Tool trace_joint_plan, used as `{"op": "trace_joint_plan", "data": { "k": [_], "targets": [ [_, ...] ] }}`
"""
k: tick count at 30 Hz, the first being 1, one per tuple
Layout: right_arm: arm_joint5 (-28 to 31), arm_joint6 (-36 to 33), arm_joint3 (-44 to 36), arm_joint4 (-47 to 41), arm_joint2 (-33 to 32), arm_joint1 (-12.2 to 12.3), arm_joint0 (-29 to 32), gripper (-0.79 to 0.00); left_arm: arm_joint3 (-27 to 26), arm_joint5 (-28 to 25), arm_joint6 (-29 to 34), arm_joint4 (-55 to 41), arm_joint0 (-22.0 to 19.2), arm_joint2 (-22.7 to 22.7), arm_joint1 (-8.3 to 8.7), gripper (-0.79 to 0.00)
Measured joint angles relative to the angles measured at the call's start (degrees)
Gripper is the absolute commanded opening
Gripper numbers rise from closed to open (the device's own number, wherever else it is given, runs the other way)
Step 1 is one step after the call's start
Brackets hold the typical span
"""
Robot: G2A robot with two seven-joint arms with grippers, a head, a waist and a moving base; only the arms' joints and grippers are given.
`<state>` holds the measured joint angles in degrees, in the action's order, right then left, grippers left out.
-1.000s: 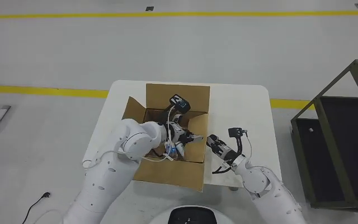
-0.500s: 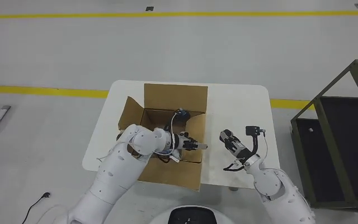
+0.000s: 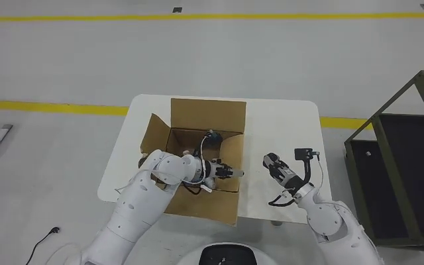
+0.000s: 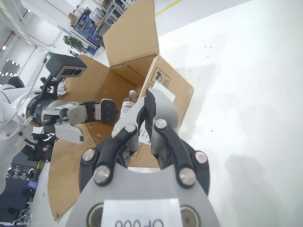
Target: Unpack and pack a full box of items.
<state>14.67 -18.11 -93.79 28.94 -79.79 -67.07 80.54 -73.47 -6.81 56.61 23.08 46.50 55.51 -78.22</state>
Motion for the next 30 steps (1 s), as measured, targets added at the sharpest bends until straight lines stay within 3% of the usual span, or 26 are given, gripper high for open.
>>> {"op": "trace_joint_plan", "data": {
  "k": [4,13,30],
  "targets": [
    [0.35,-0.16,2.62,0.19,1.63,-0.26,-1.62,-0.785,4.48,2.05,-3.18,-4.93,-1.07,0.49,-0.58,0.0],
    [1.76,0.94,10.42,-0.69,7.3,-1.43,-6.47,-0.785,14.71,2.62,-7.5,-5.26,-4.88,-2.2,-1.94,0.0],
    [3.77,1.58,18.29,-2.1,13.27,-3.09,-11.46,-0.785,27.19,0.82,-8.03,-14.24,-8.14,-4.52,-4.6,0.0]
  ]
}}
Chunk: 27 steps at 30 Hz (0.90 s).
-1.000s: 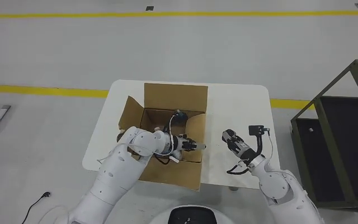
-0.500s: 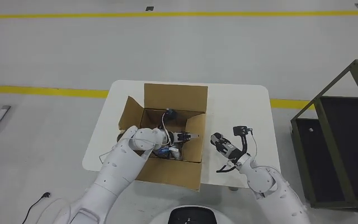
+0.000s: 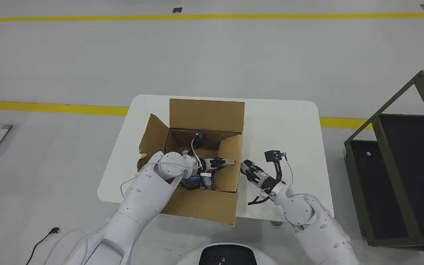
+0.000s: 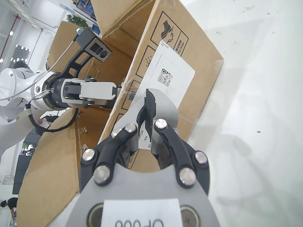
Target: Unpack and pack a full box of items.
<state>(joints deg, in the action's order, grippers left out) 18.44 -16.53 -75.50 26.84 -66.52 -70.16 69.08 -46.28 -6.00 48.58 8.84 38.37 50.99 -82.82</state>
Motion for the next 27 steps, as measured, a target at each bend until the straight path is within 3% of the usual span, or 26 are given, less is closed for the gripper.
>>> {"op": "trace_joint_plan", "data": {
  "k": [16,27],
  "targets": [
    [0.46,-0.72,0.45,-0.04,0.34,-0.32,-1.13,-0.785,4.15,-4.44,6.45,-13.01,-0.74,2.7,-0.91,0.0],
    [0.49,-0.94,0.8,0.03,0.48,-0.46,-1.15,-0.785,-0.88,-4.73,8.02,-9.92,-0.22,3.32,0.16,0.0]
  ]
}}
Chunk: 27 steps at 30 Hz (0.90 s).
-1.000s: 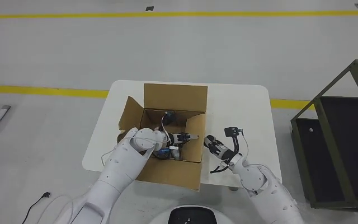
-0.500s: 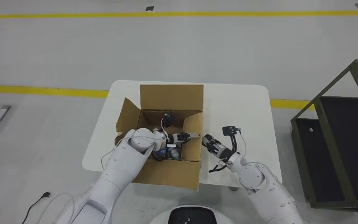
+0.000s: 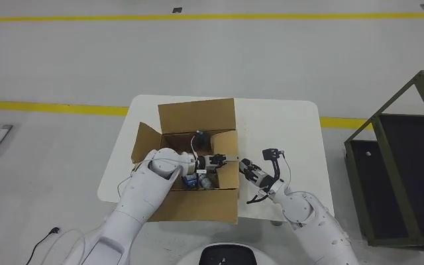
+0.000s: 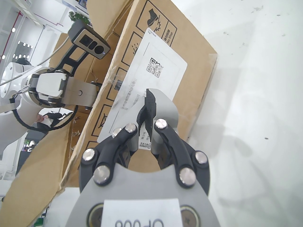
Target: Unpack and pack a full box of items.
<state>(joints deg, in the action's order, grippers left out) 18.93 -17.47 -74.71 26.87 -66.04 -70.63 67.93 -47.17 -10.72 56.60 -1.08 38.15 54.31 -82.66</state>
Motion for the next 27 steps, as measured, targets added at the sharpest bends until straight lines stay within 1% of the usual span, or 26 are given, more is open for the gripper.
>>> {"op": "trace_joint_plan", "data": {
  "k": [9,15,17,20,22,27],
  "targets": [
    [-0.58,0.73,-0.15,0.13,-0.92,0.1,1.06,-0.785,-7.91,1.47,1.39,-0.2,2.15,1.35,0.96,0.0],
    [-2.22,3.17,-4.42,0.88,-6.02,1.12,4.63,-0.785,-13.9,1.83,1.74,-2.47,2.83,1.66,1.05,0.0],
    [-3.52,4.07,-7.08,1.45,-8.75,1.63,6.42,-0.785,-15.36,1.76,1.7,-3.28,2.53,0.94,0.77,0.0],
    [-5.48,5.4,-11.61,1.45,-12.81,2.23,9.37,-0.785,-16.21,1.34,1.46,-4.14,1.56,-1.03,0.07,0.0],
    [-6.44,5.83,-14.18,1.5,-15.09,2.54,11.06,-0.785,-16.15,0.77,1.23,-4.76,0.74,-2.5,-0.51,0.0],
    [-8.08,7.25,-19.95,-0.57,-20.21,3.0,15.58,-0.785,-14.28,-1.51,-0.15,-6.02,-2.05,-7.26,-2.55,0.0]
  ]
}}
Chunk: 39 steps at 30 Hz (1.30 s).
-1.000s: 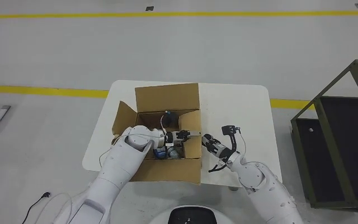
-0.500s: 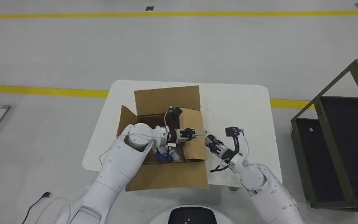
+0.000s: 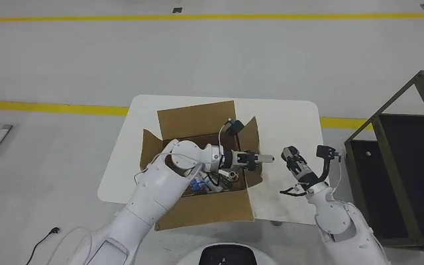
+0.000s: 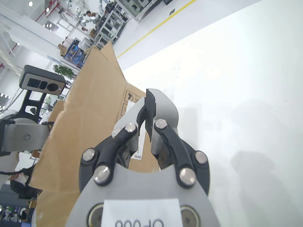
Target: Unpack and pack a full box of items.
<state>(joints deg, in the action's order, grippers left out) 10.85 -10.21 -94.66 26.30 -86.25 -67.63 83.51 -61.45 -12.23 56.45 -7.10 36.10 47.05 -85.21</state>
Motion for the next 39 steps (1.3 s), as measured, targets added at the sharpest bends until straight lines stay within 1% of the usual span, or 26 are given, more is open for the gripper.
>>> {"op": "trace_joint_plan", "data": {
  "k": [5,9,10,11,12,13,18,23,27,32,35,36,37,39],
  "targets": [
    [0.46,0.12,-3.39,-4.99,-3.37,0.12,3.24,-0.785,4.26,-3.6,-1.64,-0.47,-2.2,-4.02,-2.01,0.0],
    [0.92,-0.84,-4.72,-9.72,-5.63,0.18,4.76,-0.785,8.85,-4.59,-2.56,-0.01,-3.48,-6.61,-3.41,0.0],
    [0.99,-1.34,-4.91,-10.77,-6.05,0.2,5.01,-0.767,9.77,-4.71,-2.86,0.35,-3.81,-7.06,-3.67,0.0],
    [1.08,-2.13,-4.98,-12.31,-6.59,0.22,5.23,-0.72,10.98,-4.71,-3.22,0.8,-4.15,-7.58,-3.99,0.0],
    [1.17,-2.85,-4.88,-13.58,-6.92,0.24,5.33,-0.696,11.81,-4.56,-3.39,0.87,-4.33,-7.86,-4.2,0.0],
    [1.29,-3.88,-4.61,-15.02,-7.14,0.26,5.35,-0.56,12.54,-4.43,-3.49,0.9,-4.54,-8.07,-4.4,0.0],
    [2.0,-8.98,-1.69,-21.39,-7.64,0.35,4.25,-0.511,15.34,-4.03,-3.85,1.51,-5.67,-8.7,-5.19,0.0],
    [2.04,-13.36,1.76,-24.66,-5.34,0.23,2.0,-0.471,16.4,-4.75,-3.9,1.21,-6.28,-8.51,-5.67,0.0],
    [2.35,-14.99,4.44,-25.22,-3.37,0.1,-0.49,-0.48,16.96,-5.16,-3.84,1.3,-6.55,-8.18,-5.82,0.0],
    [2.83,-16.79,7.69,-25.07,-0.64,-0.11,-3.7,-0.514,17.64,-5.4,-3.69,1.43,-6.65,-7.83,-6.02,0.0],
    [2.99,-17.73,9.91,-25.21,0.95,-0.27,-5.4,-0.566,17.93,-5.55,-3.54,1.31,-6.66,-7.61,-6.13,0.0],
    [3.04,-17.88,10.57,-25.18,1.38,-0.32,-5.88,-0.616,18.02,-5.57,-3.44,1.31,-6.66,-7.56,-6.15,0.0],
    [3.11,-17.89,11.2,-25.17,1.78,-0.37,-6.33,-0.628,18.12,-5.6,-3.35,1.36,-6.66,-7.52,-6.18,0.0],
    [3.26,-17.88,12.62,-25.21,2.7,-0.5,-7.17,-0.736,18.37,-5.66,-3.19,1.52,-6.66,-7.39,-6.2,0.0]
  ]
}}
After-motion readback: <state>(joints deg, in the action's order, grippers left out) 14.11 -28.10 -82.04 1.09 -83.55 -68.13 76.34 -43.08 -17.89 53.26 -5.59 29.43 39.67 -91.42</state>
